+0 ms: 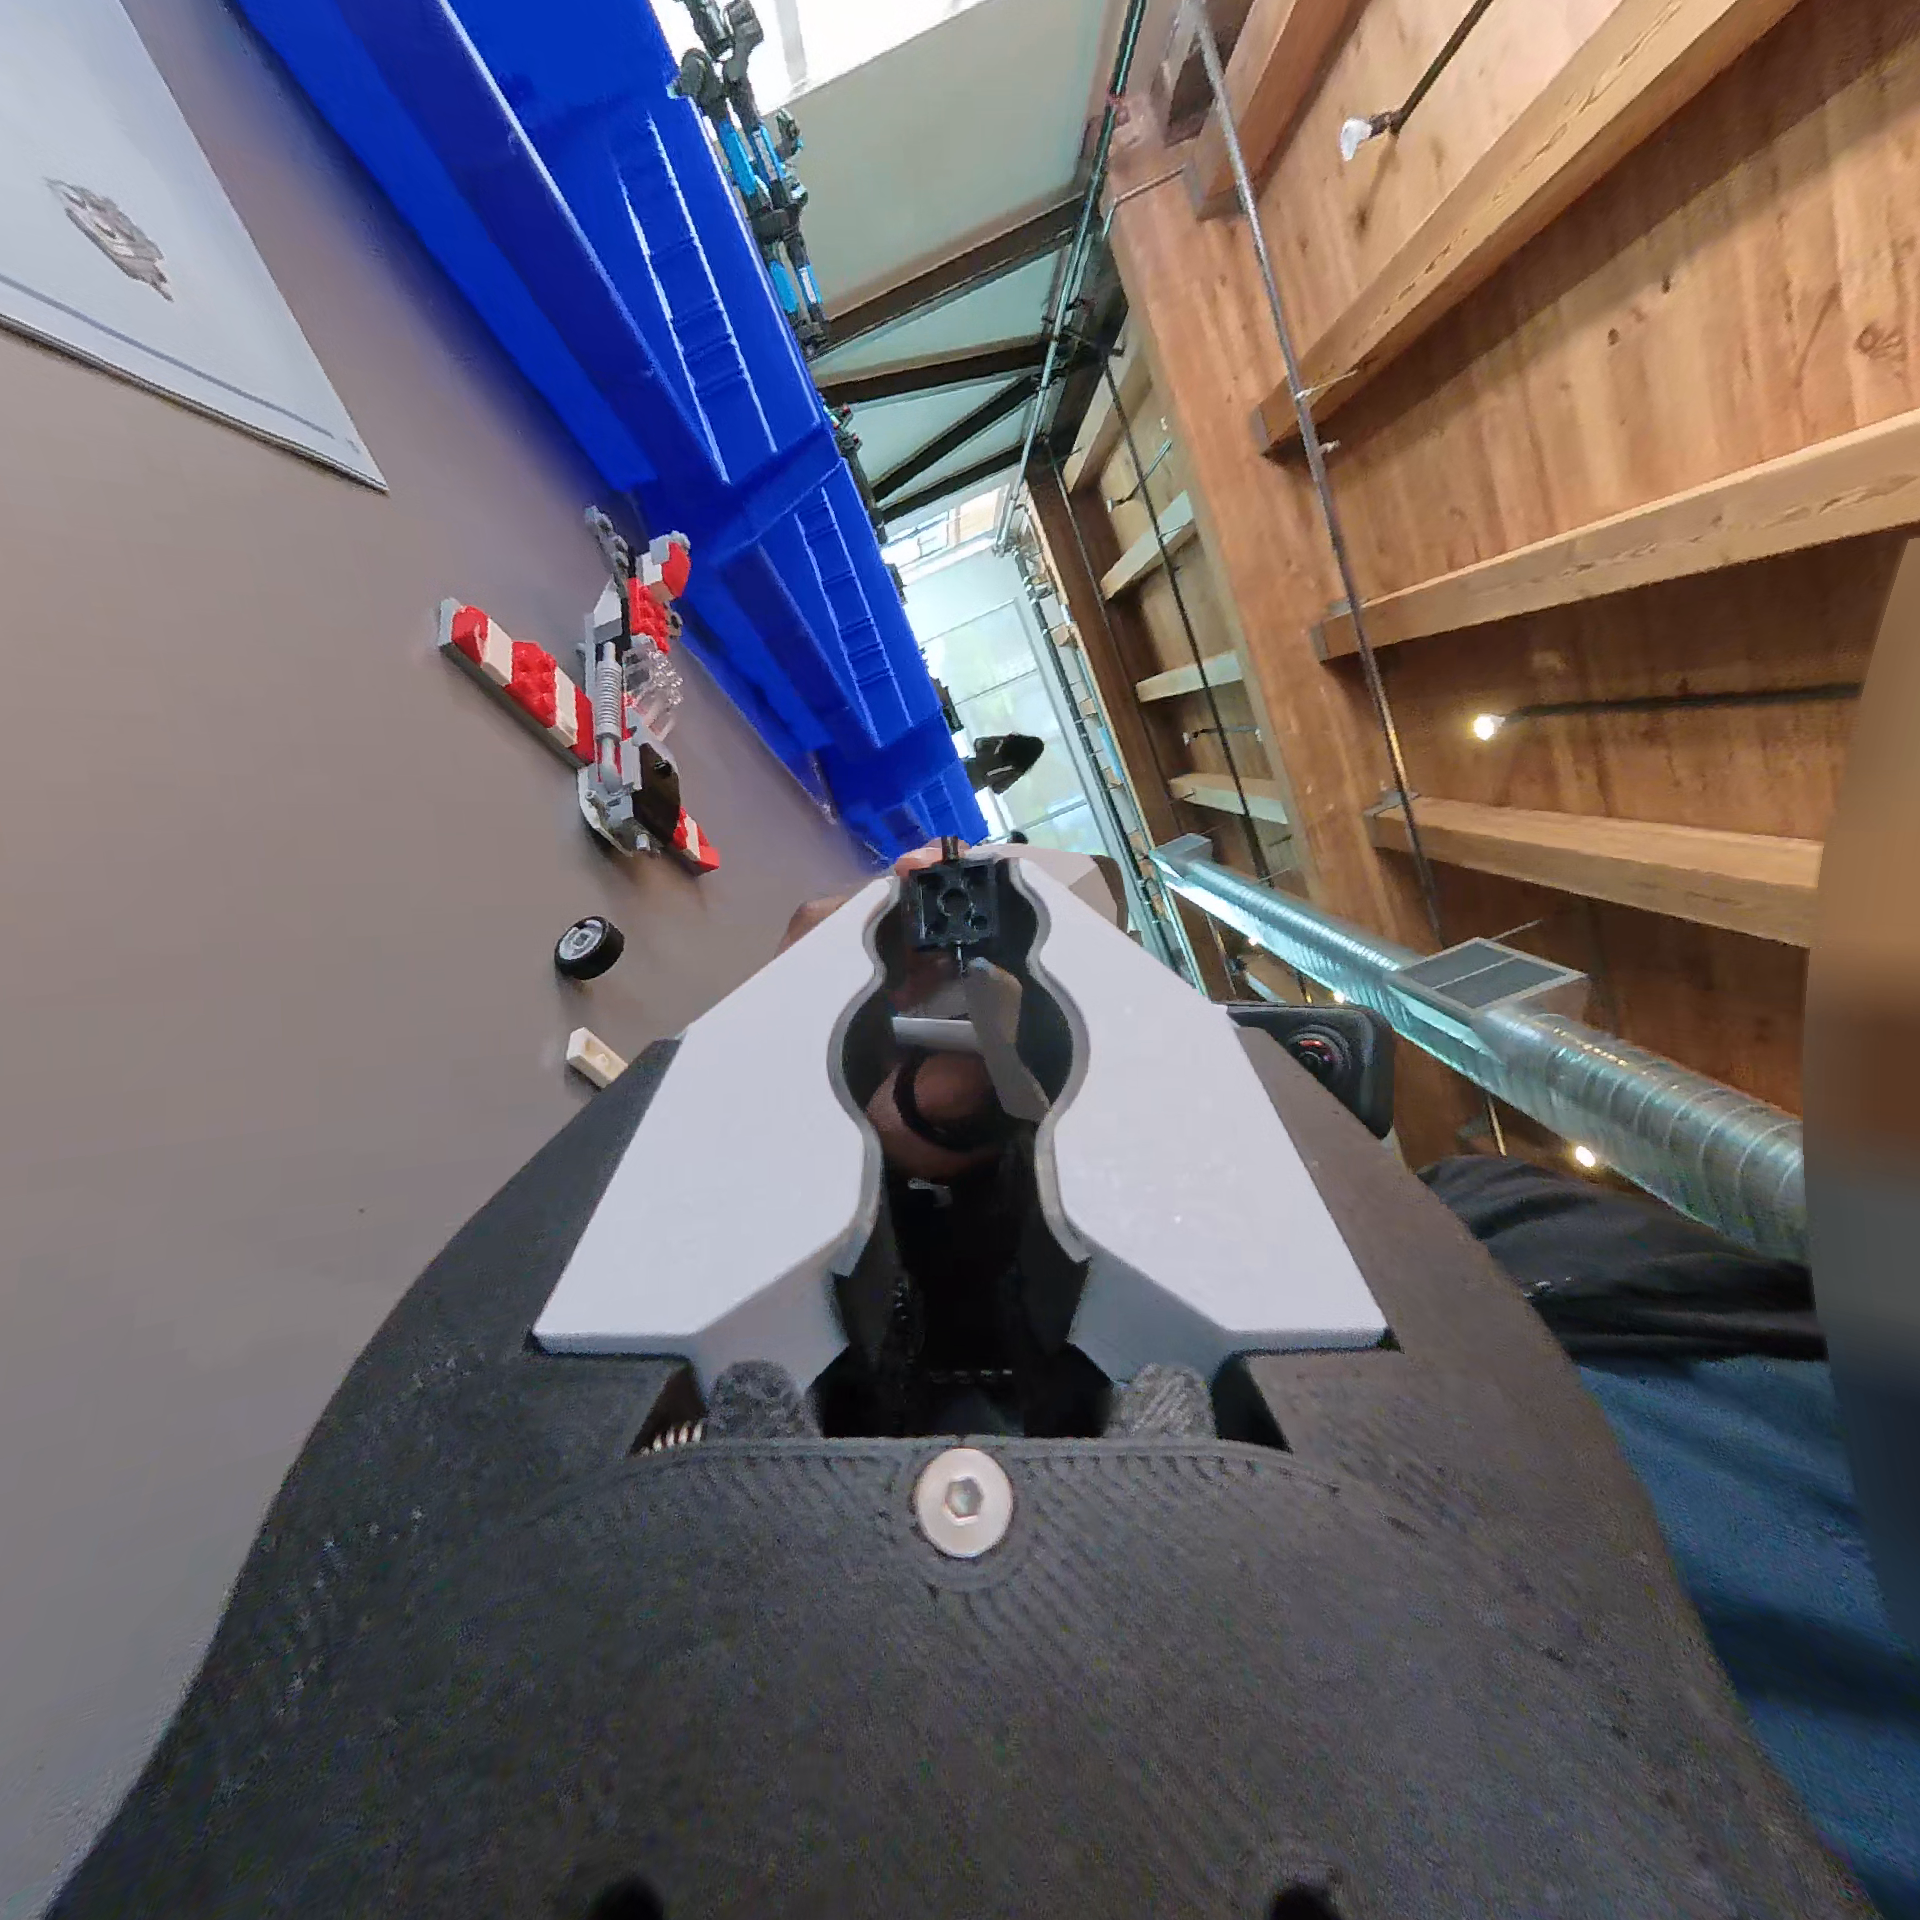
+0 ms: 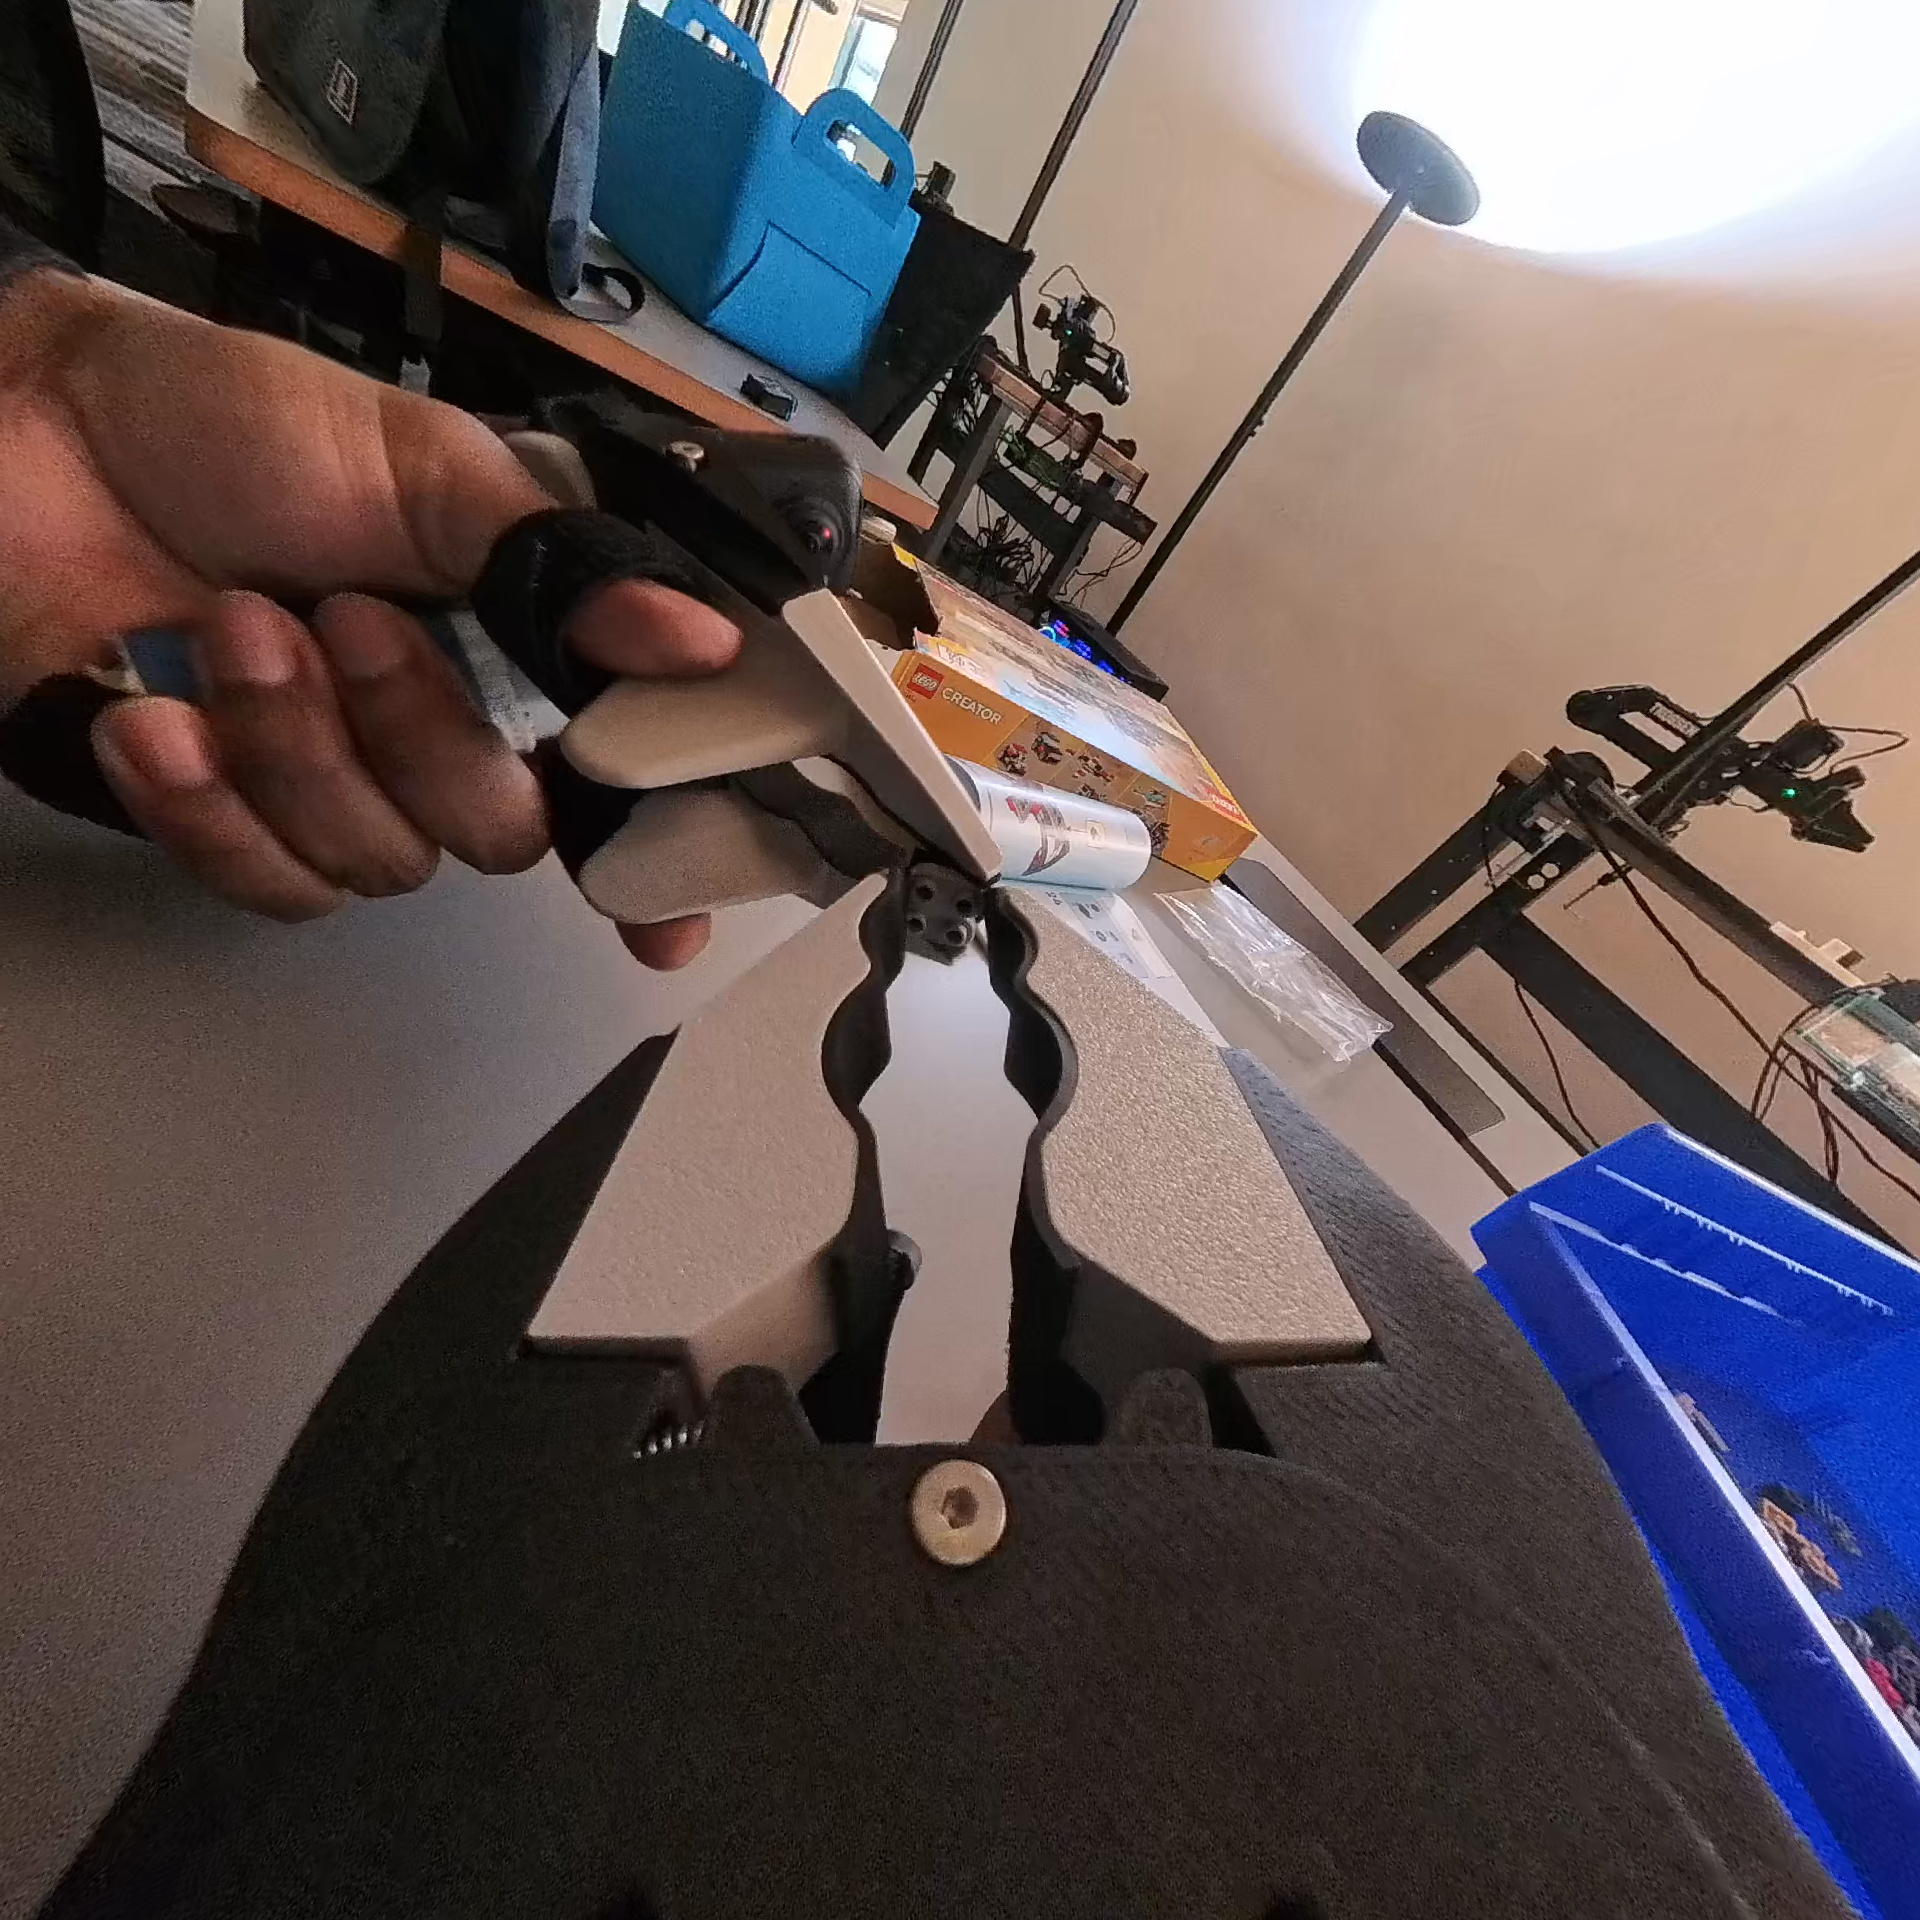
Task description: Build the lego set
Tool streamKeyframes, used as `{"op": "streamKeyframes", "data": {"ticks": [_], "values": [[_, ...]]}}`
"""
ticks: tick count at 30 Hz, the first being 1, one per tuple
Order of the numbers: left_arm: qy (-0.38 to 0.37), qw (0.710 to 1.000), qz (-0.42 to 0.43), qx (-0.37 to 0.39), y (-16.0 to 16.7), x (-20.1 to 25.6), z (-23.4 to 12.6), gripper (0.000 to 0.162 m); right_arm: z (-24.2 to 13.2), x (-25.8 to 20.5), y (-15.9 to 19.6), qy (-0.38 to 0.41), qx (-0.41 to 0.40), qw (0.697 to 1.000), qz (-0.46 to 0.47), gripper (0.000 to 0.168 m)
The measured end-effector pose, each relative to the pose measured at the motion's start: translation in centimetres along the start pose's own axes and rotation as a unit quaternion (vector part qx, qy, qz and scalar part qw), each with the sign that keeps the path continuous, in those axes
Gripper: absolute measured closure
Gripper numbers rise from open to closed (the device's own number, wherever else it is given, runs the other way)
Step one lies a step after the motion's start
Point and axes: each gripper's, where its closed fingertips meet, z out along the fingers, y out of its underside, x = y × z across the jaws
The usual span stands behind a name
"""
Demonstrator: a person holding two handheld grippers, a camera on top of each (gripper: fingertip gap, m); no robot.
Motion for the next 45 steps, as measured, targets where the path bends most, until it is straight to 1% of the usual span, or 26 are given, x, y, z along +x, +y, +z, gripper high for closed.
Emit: {"op": "streamKeyframes", "data": {"ticks": [1, 14, 29, 32, 38, 45], "values": [[0.003, 1.000, -0.002, 0.002, 0.0, 0.1, 0.0, 0.145, 0.0, 0.0, 0.0, 0.002, 0.001, 1.000, -0.001, 0.153], [0.039, 0.999, -0.034, 0.016, -0.3, 0.7, 0.5, 0.146, -0.3, 0.7, -0.6, -0.001, 0.022, 0.999, 0.045, 0.153], [0.061, 0.997, -0.034, 0.015, -0.3, 1.4, 0.6, 0.145, -0.6, 0.8, -1.2, -0.032, 0.052, 0.992, 0.112, 0.154], [0.064, 0.997, -0.036, 0.016, -0.3, 1.5, 0.6, 0.145, -0.6, 0.9, -1.2, -0.030, 0.053, 0.992, 0.106, 0.154], [0.058, 0.997, -0.042, 0.024, -0.5, 1.2, 0.6, 0.146, -0.4, 0.9, -1.0, 0.006, 0.032, 0.999, 0.038, 0.153], [0.066, 0.996, -0.046, 0.027, -0.5, 1.4, 0.6, 0.146, -0.5, 0.9, -1.2, 0.008, 0.037, 0.998, 0.040, 0.153]]}}
